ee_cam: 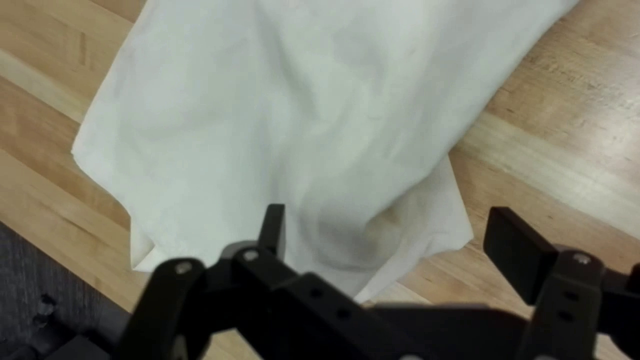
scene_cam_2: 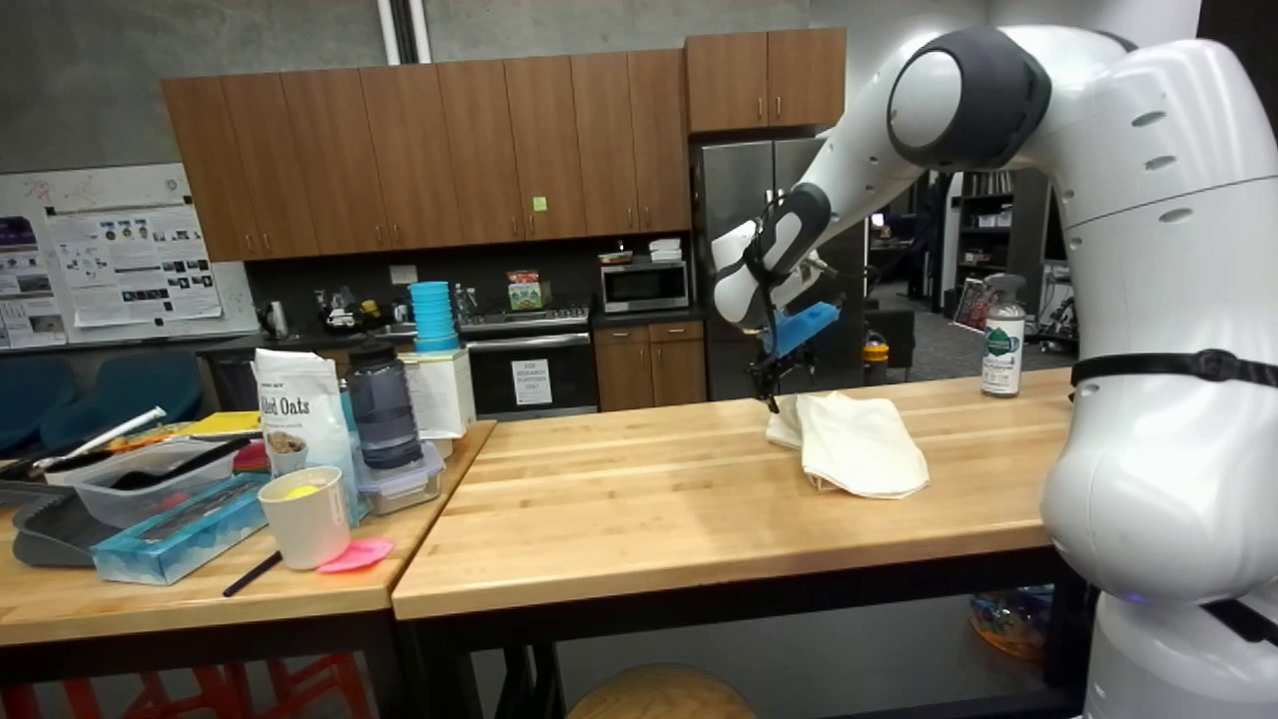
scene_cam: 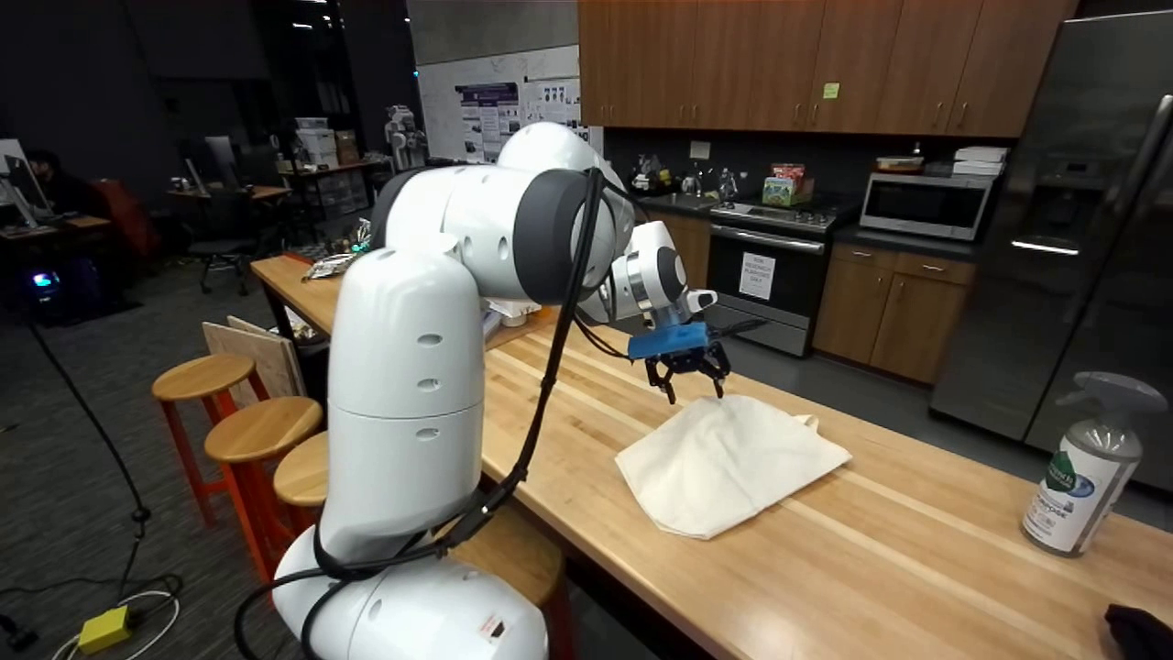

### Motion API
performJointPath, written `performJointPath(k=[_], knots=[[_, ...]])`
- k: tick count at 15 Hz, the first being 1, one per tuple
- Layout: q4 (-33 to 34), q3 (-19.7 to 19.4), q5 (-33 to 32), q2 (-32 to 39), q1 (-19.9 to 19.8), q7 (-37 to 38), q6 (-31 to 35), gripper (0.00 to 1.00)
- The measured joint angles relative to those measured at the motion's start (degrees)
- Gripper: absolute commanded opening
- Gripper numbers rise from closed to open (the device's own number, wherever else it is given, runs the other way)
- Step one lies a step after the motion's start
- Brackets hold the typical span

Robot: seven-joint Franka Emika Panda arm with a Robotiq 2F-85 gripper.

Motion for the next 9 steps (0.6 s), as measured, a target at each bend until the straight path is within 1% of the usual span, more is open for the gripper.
performJointPath(k=[9], knots=[[-1.6, -0.9, -0.3, -0.3, -0.4, 2.2, -1.7, 1.0]])
